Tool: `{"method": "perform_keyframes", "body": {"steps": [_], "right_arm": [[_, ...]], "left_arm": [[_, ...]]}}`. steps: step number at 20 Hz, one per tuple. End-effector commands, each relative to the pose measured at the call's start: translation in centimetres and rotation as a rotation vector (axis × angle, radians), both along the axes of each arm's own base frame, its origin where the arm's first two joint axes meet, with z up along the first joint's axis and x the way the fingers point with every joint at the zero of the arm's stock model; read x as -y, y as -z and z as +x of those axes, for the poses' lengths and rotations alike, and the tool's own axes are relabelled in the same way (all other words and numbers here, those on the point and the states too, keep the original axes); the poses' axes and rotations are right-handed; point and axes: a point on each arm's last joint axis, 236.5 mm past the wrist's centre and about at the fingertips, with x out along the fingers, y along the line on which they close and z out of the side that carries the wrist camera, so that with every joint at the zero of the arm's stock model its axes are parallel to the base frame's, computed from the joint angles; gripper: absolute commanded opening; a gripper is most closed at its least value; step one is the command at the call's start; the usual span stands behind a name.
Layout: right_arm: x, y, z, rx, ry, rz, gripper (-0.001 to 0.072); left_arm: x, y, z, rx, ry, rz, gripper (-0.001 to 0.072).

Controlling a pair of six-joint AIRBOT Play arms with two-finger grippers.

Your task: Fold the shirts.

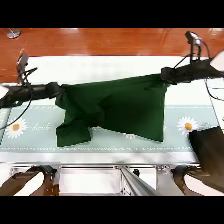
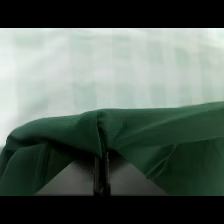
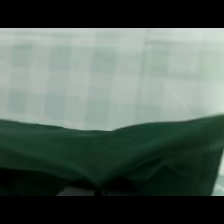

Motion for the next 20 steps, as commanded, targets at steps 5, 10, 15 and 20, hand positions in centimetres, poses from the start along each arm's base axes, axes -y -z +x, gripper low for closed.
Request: {"method": "perform_keyframes", "body": {"steps": [5, 10, 15, 20], "right_arm": [[2.2, 2.9, 2.3, -0.210, 0.077, 0.274, 0.0618], [14.0, 5.7, -6.9, -0.383, 0.209, 0.043, 0.0616], [11.2, 10.2, -14.1, -0.324, 0.291, 0.216, 0.0615], [7.1, 12.5, -18.2, -0.384, 0.265, 0.325, 0.0615]], "left_arm": [[-1.2, 2.7, 1.3, -0.209, 0.120, 0.035, 0.0703], [-9.4, 7.1, -7.2, -0.530, 0.055, 0.079, 0.0701], [-7.2, 11.3, -14.0, -0.634, 0.011, -0.158, 0.0701], [-3.8, 14.0, -14.4, -0.612, -0.028, -0.231, 0.0701]]}}
